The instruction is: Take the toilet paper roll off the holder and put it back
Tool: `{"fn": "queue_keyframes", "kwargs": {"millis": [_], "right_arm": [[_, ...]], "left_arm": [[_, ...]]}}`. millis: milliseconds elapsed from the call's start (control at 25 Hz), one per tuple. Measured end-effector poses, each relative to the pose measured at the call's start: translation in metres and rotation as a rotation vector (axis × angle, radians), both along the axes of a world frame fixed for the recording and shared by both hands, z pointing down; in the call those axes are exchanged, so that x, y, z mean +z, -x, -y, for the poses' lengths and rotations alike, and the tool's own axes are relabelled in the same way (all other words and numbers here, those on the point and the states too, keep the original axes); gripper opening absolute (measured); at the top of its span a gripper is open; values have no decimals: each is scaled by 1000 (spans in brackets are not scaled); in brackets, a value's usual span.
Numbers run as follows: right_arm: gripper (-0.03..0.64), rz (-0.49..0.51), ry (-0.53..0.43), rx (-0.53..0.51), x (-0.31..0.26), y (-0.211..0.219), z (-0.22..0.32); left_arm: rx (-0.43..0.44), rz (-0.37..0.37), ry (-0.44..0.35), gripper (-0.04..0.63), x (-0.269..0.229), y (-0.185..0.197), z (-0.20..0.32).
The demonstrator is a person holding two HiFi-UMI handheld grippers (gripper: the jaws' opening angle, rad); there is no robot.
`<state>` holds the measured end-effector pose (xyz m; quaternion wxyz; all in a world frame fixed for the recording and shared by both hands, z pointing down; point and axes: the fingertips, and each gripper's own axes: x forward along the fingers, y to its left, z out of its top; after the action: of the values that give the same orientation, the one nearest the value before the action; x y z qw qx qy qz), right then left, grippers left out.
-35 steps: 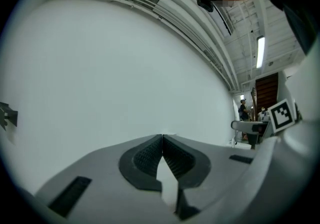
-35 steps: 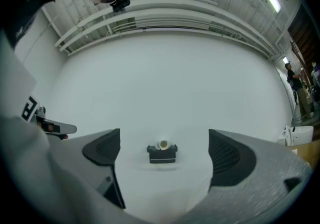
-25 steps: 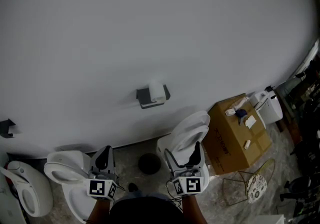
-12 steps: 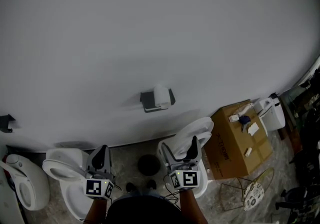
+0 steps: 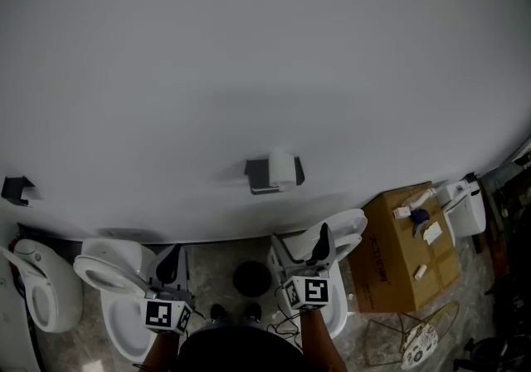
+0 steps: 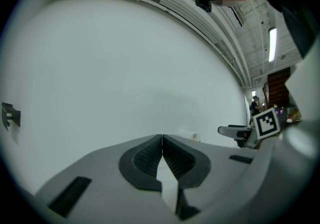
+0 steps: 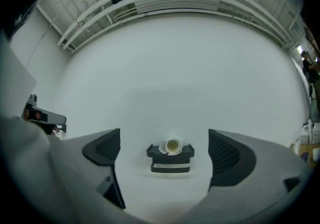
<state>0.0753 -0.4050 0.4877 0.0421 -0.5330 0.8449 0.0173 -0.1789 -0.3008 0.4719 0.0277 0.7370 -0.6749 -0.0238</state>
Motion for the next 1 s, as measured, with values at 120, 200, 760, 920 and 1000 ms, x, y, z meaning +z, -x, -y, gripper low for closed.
{"fn": "queue_keyframes", "kwargs": {"millis": [120, 200, 760, 920, 1000], "right_arm": [[531, 0, 9, -14, 5, 5, 13], [531, 20, 15, -23, 8, 7, 22], [531, 16, 54, -19, 39, 16, 85], [531, 14, 64, -28, 45, 24, 102], [529, 8, 69, -29, 48, 28, 109]], "left_arm": [[-13, 9, 8, 3, 1, 2, 4], [-22, 15, 12, 3, 2, 3, 4], [-34, 18, 66, 3, 19, 1, 7], [-45, 18, 75, 3, 22, 3, 10], [-50, 16, 77, 3, 23, 4, 12]]}}
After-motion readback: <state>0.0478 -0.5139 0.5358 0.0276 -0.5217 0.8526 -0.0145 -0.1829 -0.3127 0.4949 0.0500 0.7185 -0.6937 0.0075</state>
